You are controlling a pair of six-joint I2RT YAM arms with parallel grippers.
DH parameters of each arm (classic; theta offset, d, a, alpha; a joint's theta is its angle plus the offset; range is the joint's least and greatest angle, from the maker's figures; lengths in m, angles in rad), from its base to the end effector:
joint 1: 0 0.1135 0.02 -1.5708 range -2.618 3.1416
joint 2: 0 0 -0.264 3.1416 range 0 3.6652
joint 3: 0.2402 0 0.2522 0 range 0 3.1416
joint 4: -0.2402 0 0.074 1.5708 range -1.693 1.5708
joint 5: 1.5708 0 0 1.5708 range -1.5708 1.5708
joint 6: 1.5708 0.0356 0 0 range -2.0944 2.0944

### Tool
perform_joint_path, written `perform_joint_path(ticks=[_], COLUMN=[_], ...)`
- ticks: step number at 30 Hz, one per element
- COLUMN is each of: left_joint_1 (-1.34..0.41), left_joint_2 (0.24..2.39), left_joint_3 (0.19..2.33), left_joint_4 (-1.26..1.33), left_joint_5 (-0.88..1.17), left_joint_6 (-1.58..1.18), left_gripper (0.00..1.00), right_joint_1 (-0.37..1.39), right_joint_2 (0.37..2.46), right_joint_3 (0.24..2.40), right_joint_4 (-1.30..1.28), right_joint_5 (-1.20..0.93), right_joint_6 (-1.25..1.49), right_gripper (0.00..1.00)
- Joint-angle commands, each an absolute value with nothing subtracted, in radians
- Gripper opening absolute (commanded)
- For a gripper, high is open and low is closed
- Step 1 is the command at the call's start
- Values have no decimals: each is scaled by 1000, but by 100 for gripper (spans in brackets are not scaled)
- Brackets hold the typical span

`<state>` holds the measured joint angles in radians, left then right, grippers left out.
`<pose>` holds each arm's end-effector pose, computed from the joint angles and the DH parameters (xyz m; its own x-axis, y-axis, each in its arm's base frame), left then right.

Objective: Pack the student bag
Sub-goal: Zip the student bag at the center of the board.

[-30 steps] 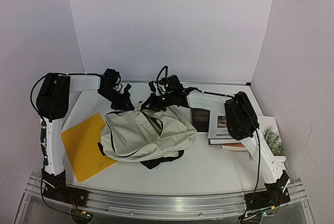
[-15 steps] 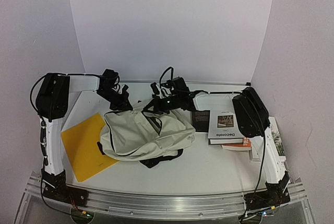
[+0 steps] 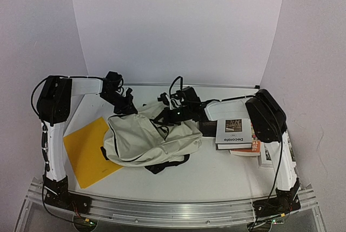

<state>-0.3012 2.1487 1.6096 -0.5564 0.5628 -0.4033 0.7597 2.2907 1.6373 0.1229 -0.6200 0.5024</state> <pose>0.4268 -0.1525 0.1678 -0.9710 -0.0459 -0.2347 0.1120 0.7798 -0.6159 0.3583 0.3689 0.1586 -0.7664 -0.1874 -0.6144 -0.6331 0.3825 0.6730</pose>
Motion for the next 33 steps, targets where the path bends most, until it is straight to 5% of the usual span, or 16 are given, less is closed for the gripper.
perform_joint_path(ticks=[1,33], left_joint_1=[-234,-123], left_joint_2=[2150,2198], left_joint_3=[1620,1686], left_joint_4=[-467,-354], left_joint_5=[465,451], left_joint_6=[-428,-463], left_gripper=[0,0], right_joint_1=[771,800], right_joint_2=[2156,1931], right_joint_3=[1554,1226], right_joint_4=[122,179], right_joint_5=[-598,-526], right_joint_6=[579,761], right_gripper=[0,0])
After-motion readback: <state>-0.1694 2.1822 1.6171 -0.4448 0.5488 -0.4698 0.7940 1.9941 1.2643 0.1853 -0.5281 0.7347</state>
